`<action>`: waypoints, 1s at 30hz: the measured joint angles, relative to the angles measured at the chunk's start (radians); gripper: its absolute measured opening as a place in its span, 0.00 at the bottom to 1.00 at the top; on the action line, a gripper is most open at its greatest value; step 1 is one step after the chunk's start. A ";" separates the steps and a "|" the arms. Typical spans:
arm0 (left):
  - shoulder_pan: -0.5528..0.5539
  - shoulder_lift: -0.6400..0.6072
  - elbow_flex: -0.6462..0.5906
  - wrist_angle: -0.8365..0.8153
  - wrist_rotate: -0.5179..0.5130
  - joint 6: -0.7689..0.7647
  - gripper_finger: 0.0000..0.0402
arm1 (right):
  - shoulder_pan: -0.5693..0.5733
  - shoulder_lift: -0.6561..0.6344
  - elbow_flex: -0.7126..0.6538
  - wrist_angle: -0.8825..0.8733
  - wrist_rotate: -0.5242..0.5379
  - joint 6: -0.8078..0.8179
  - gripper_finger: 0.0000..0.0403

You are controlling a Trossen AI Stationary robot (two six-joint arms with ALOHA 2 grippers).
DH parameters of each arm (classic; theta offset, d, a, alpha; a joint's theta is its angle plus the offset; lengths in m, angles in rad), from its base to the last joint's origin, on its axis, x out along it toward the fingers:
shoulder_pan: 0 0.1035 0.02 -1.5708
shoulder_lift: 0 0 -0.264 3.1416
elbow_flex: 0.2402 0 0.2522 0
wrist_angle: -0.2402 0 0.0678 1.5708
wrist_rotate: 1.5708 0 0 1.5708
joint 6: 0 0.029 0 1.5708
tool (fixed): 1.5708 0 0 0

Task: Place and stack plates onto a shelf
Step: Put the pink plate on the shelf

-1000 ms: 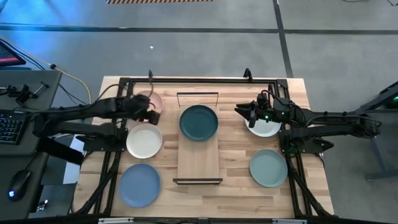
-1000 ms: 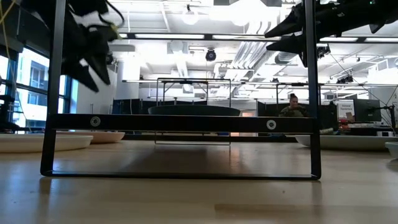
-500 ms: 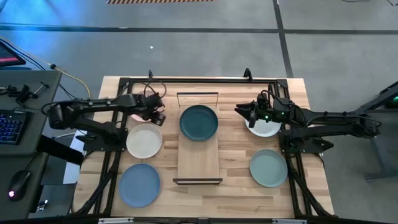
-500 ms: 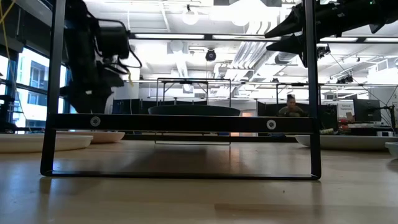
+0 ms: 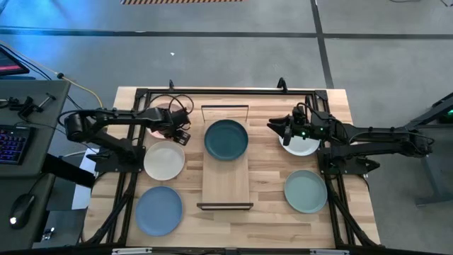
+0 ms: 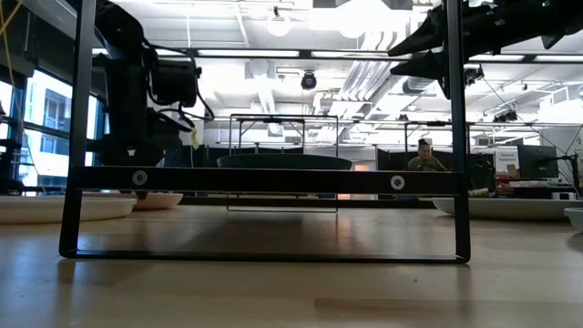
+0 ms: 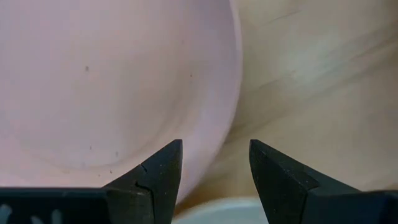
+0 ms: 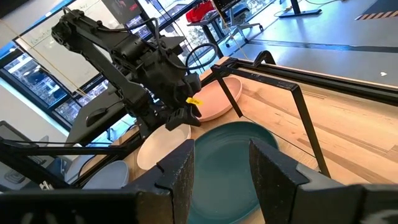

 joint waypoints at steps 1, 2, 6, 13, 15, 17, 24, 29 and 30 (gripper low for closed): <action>0.000 0.009 0.000 0.008 -0.009 0.006 0.44 | 0.000 0.000 0.000 0.000 0.000 0.000 0.33; 0.000 0.018 0.000 0.011 -0.017 0.006 0.44 | 0.000 0.000 0.000 0.000 0.000 0.000 0.33; 0.000 0.043 0.000 0.023 -0.040 0.007 0.43 | 0.000 0.000 0.000 0.000 0.000 0.000 0.33; 0.000 0.047 0.000 0.030 -0.043 0.017 0.21 | 0.000 0.000 0.000 0.000 0.000 0.000 0.33; -0.001 0.047 0.000 0.030 -0.053 0.024 0.09 | 0.000 0.000 0.000 0.000 0.000 0.000 0.33; -0.001 0.045 0.001 0.036 -0.059 0.032 0.03 | 0.000 0.000 0.000 -0.001 0.000 0.000 0.33; -0.001 0.016 0.030 0.012 -0.055 0.058 0.01 | 0.000 0.000 0.000 -0.024 0.000 0.000 0.33; 0.000 -0.018 0.118 -0.072 -0.105 0.098 0.00 | 0.000 0.000 0.000 -0.023 0.009 0.000 0.33; 0.000 -0.025 0.142 -0.099 -0.122 0.111 0.00 | 0.000 0.000 0.000 -0.023 0.009 0.000 0.33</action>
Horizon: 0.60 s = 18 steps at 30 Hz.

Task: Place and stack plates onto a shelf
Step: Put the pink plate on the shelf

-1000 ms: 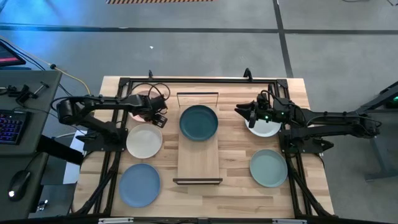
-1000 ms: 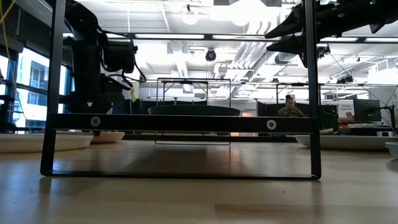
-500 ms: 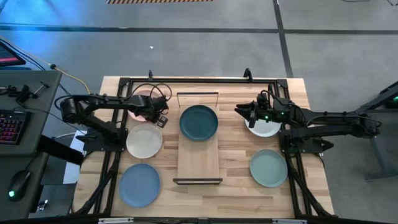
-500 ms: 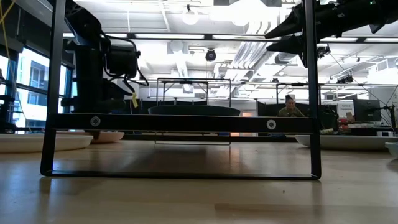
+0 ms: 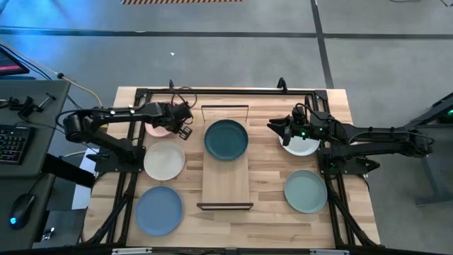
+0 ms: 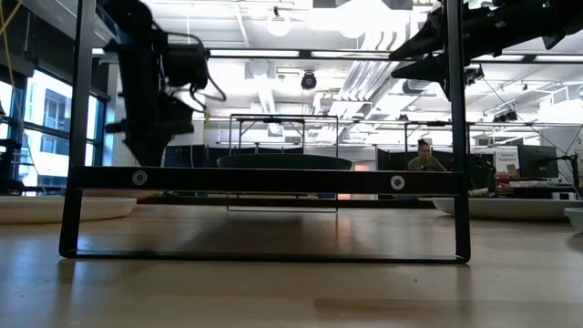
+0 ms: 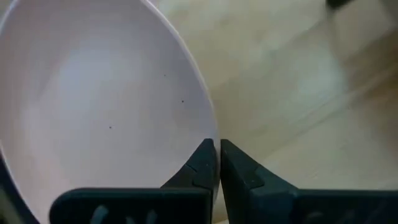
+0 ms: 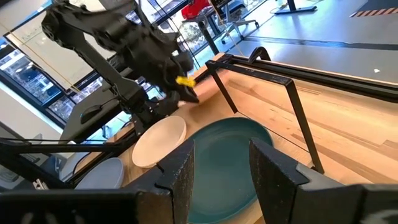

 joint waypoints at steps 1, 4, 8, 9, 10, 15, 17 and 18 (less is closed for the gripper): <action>0.000 -0.007 0.025 -0.023 -0.023 0.016 0.00 | 0.000 0.000 0.000 0.000 0.000 0.000 0.33; 0.000 -0.024 0.093 -0.061 -0.065 0.061 0.00 | 0.000 0.000 0.000 0.000 0.000 0.000 0.33; 0.010 -0.042 0.147 -0.070 -0.087 0.091 0.00 | 0.000 0.000 0.000 0.000 0.000 0.000 0.33; 0.014 -0.046 0.155 -0.069 -0.089 0.092 0.00 | 0.000 0.000 0.000 0.000 0.000 0.000 0.33; 0.017 -0.050 0.164 -0.073 -0.090 0.092 0.00 | 0.000 0.000 0.000 0.000 0.000 0.000 0.33; 0.026 -0.066 0.225 -0.128 -0.100 0.118 0.00 | 0.000 0.000 0.000 0.000 0.001 0.000 0.33; 0.026 -0.072 0.258 -0.159 -0.109 0.141 0.00 | 0.000 0.000 0.000 0.000 0.001 0.000 0.33; 0.026 -0.075 0.277 -0.173 -0.115 0.145 0.00 | 0.000 0.000 0.000 0.000 0.001 0.000 0.33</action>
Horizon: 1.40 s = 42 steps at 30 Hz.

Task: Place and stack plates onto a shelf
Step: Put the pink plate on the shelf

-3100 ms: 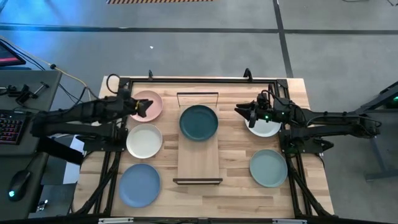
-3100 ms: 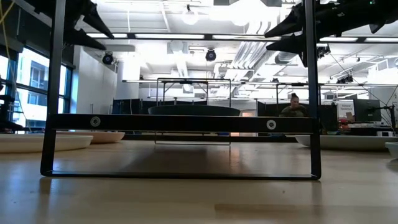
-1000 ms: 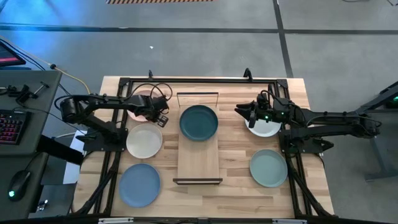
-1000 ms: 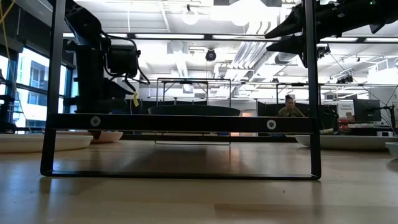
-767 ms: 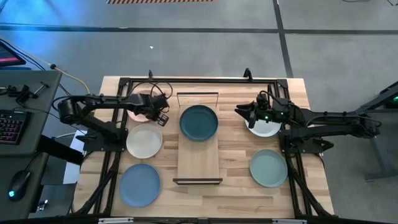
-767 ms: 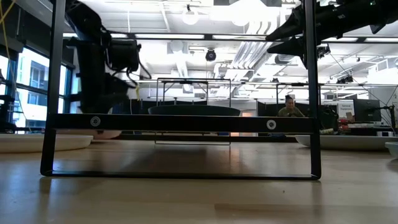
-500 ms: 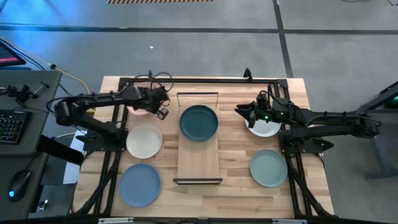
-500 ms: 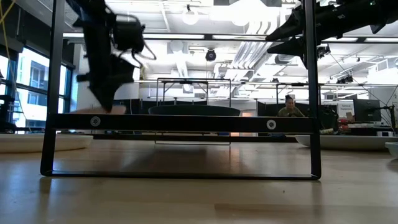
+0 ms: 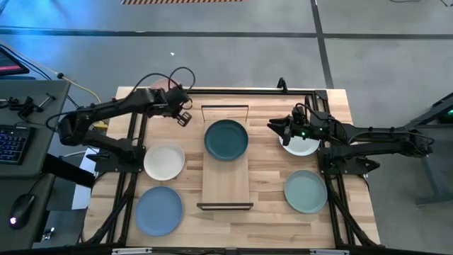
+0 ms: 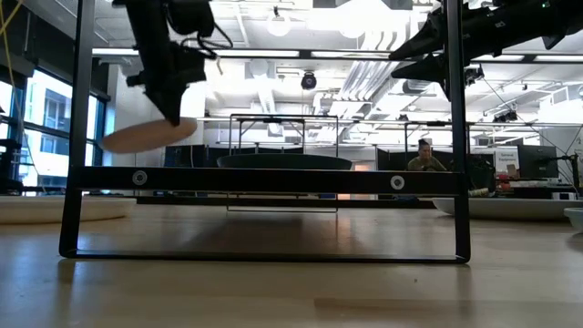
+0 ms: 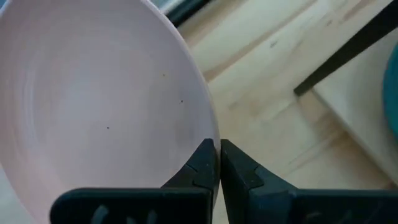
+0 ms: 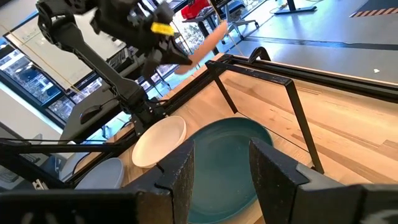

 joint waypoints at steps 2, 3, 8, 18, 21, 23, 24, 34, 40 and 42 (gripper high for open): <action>0.000 -0.006 0.040 -0.015 -0.016 0.013 0.00 | 0.000 0.000 0.000 0.000 0.000 0.000 0.33; 0.000 -0.009 0.058 -0.022 -0.022 0.018 0.00 | 0.000 0.000 0.000 0.000 0.000 0.000 0.33; 0.000 -0.011 0.173 -0.044 -0.044 0.058 0.00 | 0.000 0.000 0.000 0.001 0.001 0.000 0.33; -0.036 -0.010 0.360 -0.060 -0.032 0.121 0.00 | 0.000 0.000 0.000 0.016 0.041 0.000 0.33; -0.091 -0.009 0.413 -0.059 -0.013 0.121 0.00 | 0.000 0.000 0.000 0.024 0.067 0.003 0.33; -0.145 0.003 0.451 -0.059 -0.014 0.121 0.00 | 0.000 0.000 0.000 0.041 0.092 0.033 0.33; -0.174 0.013 0.473 -0.058 -0.014 0.121 0.00 | 0.000 0.000 0.000 0.047 0.109 0.050 0.33; -0.478 0.179 0.694 -0.057 0.070 0.250 0.00 | 0.000 0.000 0.000 0.065 0.155 0.072 0.33; -0.626 0.247 0.705 -0.031 0.254 0.257 0.00 | -0.001 0.000 0.000 0.098 0.117 0.090 0.33; -0.655 0.268 0.705 -0.037 0.318 0.236 0.00 | -0.001 0.000 0.000 0.108 0.089 0.109 0.33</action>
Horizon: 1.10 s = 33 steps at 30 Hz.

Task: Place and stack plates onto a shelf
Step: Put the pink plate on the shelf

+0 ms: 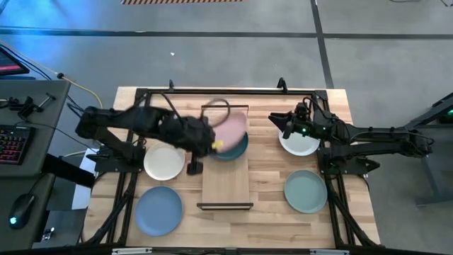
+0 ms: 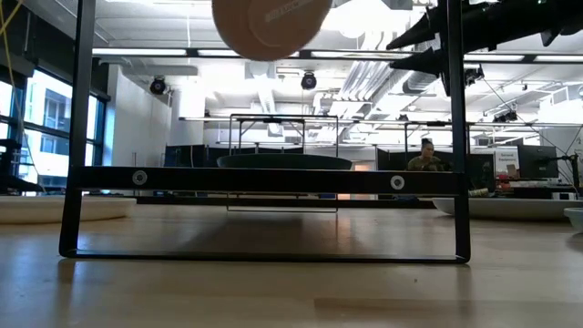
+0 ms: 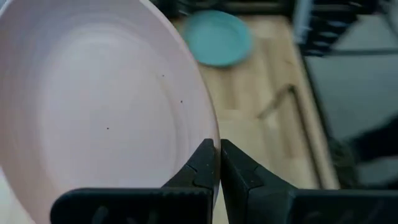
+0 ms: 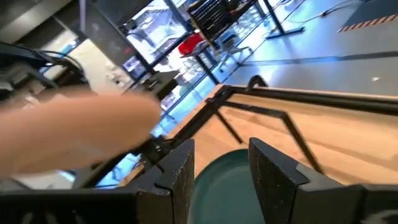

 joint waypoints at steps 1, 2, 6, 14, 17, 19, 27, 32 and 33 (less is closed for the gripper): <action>-0.012 0.009 0.000 0.002 0.029 -0.010 0.00 | 0.000 0.000 0.000 0.004 -0.018 0.013 0.33; -0.023 0.019 0.000 0.003 0.062 -0.018 0.00 | 0.000 0.000 0.000 0.012 -0.036 0.030 0.33; -0.076 0.050 0.000 0.005 0.143 -0.006 0.00 | 0.007 0.000 0.000 0.042 -0.123 0.125 0.33; -0.172 0.121 0.000 0.011 0.151 0.085 0.00 | 0.098 0.000 0.000 0.040 -0.161 0.227 0.33; -0.200 0.159 0.000 0.011 0.102 0.116 0.00 | 0.128 0.000 0.000 0.039 -0.139 0.263 0.33; -0.211 0.184 0.000 0.011 0.071 0.137 0.00 | 0.145 0.000 0.000 0.036 -0.118 0.280 0.33; -0.208 0.286 -0.002 -0.003 0.088 0.150 0.00 | 0.197 0.000 0.000 0.035 -0.066 0.285 0.33; -0.200 0.322 -0.002 -0.007 0.090 0.129 0.00 | 0.212 0.000 0.000 0.027 -0.065 0.266 0.33; -0.198 0.325 -0.002 -0.005 0.089 0.125 0.00 | 0.215 0.000 0.000 0.027 -0.065 0.258 0.33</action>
